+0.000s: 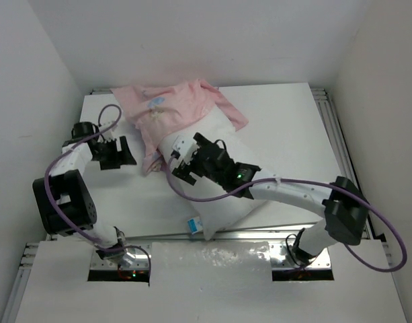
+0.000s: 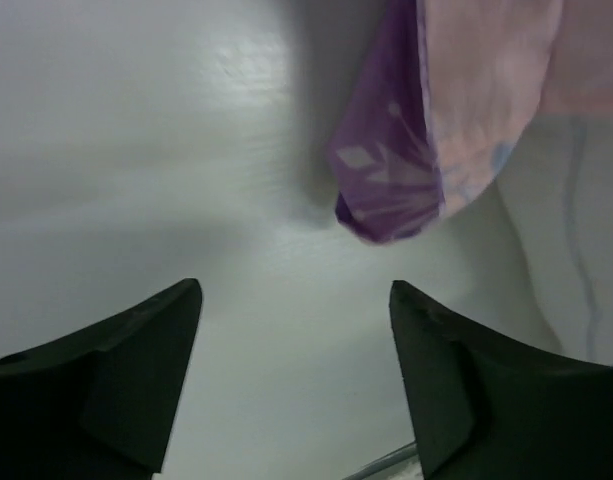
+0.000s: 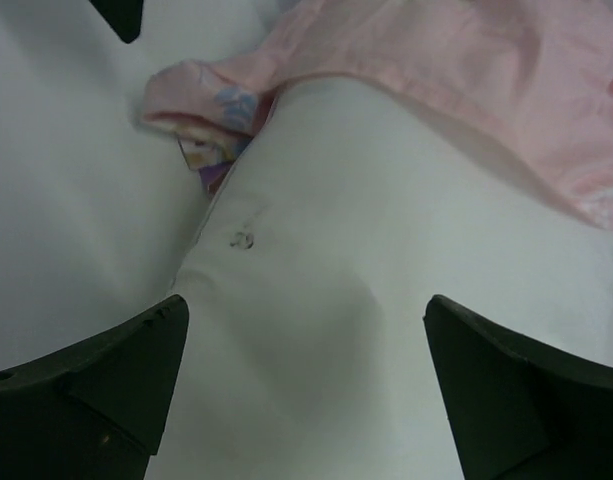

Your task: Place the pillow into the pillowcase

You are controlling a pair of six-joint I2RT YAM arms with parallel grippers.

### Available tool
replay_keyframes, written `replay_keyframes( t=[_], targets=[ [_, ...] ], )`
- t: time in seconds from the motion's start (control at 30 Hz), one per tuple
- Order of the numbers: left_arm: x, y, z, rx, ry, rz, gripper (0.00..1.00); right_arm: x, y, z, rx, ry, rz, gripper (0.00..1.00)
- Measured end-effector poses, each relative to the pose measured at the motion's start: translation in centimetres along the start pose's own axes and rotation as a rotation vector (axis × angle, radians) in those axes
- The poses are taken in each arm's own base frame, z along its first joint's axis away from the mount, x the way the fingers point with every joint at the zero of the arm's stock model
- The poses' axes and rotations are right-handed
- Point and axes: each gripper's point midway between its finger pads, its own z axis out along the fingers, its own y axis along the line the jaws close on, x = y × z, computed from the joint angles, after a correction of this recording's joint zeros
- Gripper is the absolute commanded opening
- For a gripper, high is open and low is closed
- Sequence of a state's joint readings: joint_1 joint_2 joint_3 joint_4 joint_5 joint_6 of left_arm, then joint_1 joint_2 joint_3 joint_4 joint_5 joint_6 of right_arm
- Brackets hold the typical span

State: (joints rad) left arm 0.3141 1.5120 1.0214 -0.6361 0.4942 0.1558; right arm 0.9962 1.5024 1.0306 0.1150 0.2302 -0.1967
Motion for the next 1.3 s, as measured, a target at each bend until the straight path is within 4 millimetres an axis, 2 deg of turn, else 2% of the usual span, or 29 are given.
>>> replay_keyframes(
  t=[0.07,0.1,0.13,0.27,0.33,0.37,0.4,0.47,0.5,0.6,0.63,0.67,0.7,0.83,0.93,1.0,1.17,1.23,1.3],
  targets=[
    [2.4,-0.8,0.9,0.047,0.052,0.014,0.83,1.6,1.1,0.9,0.022,0.057,-0.032,0.99],
    [2.8,-1.2,1.1,0.062,0.055,0.033,0.86,2.6,1.7,1.4,0.029,0.089,-0.044,0.99],
    [2.8,-1.7,1.2,0.077,0.043,0.068,0.91,3.7,2.1,1.8,0.034,0.120,-0.055,0.99],
    [1.5,-3.8,1.1,0.094,-0.061,0.229,0.95,6.6,2.8,3.2,0.052,0.206,-0.078,0.99],
    [0.8,-4.7,1.6,0.086,-0.107,0.296,0.90,6.8,2.8,3.7,0.063,0.220,-0.078,0.99],
    [0.7,-5.1,2.0,0.087,-0.116,0.317,0.84,6.7,2.8,4.0,0.069,0.223,-0.076,0.99],
    [0.6,-5.3,2.6,0.085,-0.116,0.332,0.64,6.6,2.8,4.2,0.074,0.225,-0.075,0.98],
    [0.9,-5.1,4.4,0.074,-0.087,0.330,0.32,6.6,2.8,4.8,0.082,0.231,-0.072,0.87],
    [1.0,-4.9,4.9,0.069,-0.074,0.329,0.28,6.7,2.8,5.0,0.082,0.234,-0.069,0.71],
    [2.4,-3.0,8.1,0.037,0.031,0.260,0.11,7.2,3.0,5.7,0.053,0.243,-0.023,0.38],
    [2.9,-2.7,8.8,0.039,0.060,0.243,0.05,7.4,2.8,6.0,0.040,0.243,0.011,0.14],
    [3.5,-2.6,9.2,0.046,0.080,0.230,0.00,7.6,2.5,6.3,0.030,0.243,0.036,0.02],
    [3.7,-2.8,9.4,0.064,0.089,0.217,0.00,7.7,2.0,6.6,0.025,0.241,0.071,0.00],
    [3.2,-4.2,8.8,0.121,0.064,0.223,0.00,8.2,0.7,7.8,0.002,0.222,0.151,0.00],
    [2.3,-5.7,7.3,0.161,0.022,0.271,0.00,7.4,0.6,8.8,-0.024,0.182,0.187,0.00],
    [1.4,-7.1,5.7,0.181,-0.026,0.341,0.00,6.3,0.4,9.4,-0.027,0.141,0.219,0.00],
    [0.1,-12.5,1.7,0.291,-0.120,0.583,0.00,2.0,-1.5,10.5,0.040,-0.038,0.322,0.00],
    [-0.5,-13.9,0.8,0.341,-0.129,0.645,0.00,-0.1,-2.8,10.7,0.088,-0.126,0.358,0.00],
    [-0.8,-14.3,-0.1,0.368,-0.126,0.675,0.00,-1.5,-4.0,10.6,0.138,-0.188,0.379,0.00]
  ],
)
